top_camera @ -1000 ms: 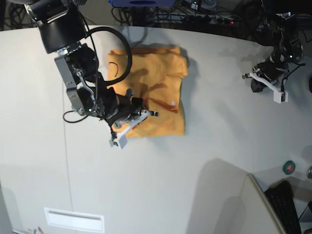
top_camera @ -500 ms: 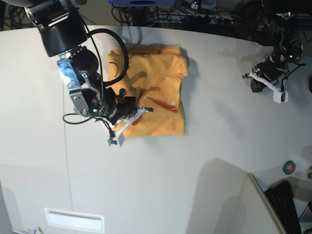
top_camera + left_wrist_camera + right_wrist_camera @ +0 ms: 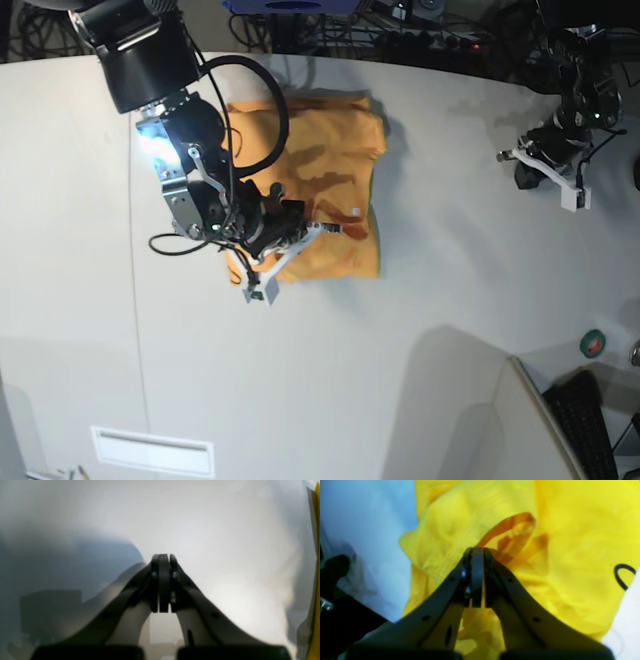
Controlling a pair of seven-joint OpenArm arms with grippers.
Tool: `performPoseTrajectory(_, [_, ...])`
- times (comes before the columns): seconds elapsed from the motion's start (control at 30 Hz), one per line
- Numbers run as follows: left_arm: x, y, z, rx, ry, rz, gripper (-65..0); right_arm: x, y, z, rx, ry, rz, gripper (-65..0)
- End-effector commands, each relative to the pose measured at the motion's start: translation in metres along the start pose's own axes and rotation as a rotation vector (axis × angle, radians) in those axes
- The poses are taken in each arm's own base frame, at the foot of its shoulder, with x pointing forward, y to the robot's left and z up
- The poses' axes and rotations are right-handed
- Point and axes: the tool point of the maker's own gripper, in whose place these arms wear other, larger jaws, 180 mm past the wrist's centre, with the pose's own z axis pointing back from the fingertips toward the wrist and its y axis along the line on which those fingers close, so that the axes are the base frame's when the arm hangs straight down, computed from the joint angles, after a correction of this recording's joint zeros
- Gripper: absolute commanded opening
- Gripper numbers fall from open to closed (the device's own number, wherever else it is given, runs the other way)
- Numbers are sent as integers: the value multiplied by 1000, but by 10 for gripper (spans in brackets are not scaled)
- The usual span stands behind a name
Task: Layout the t-shirt on the table in an organized manner, then fold the t-shirt properly
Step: 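Tuck and smooth the bundle's edges with the right gripper, then grasp the bundle's edge with the left gripper and straighten it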
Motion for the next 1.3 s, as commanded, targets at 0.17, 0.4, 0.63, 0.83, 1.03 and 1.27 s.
performPoseTrajectory(0.17, [16, 5, 3, 6, -45, -14, -650, 16, 18, -7, 31, -19, -6, -650])
performPoseTrajectory(0.4, [16, 5, 3, 6, -45, -14, -650, 42, 44, -8, 68, -46, 26, -650])
performPoseTrajectory(0.63, [17, 5, 3, 5, -46, -14, -650, 56, 67, -31, 75, -145, 125, -650])
performPoseTrajectory(0.83, [24, 3, 1, 1, -56, -15, -650, 70, 85, -48, 110, -171, 167, -650])
performPoseTrajectory(1.03, [28, -2, 0, -8, -63, -25, -650, 113, 119, -27, 149, -290, 333, -650])
performPoseTrajectory(1.27, [32, -41, 13, -87, -54, -133, -650, 131, 60, 44, 162, -378, 253, -650])
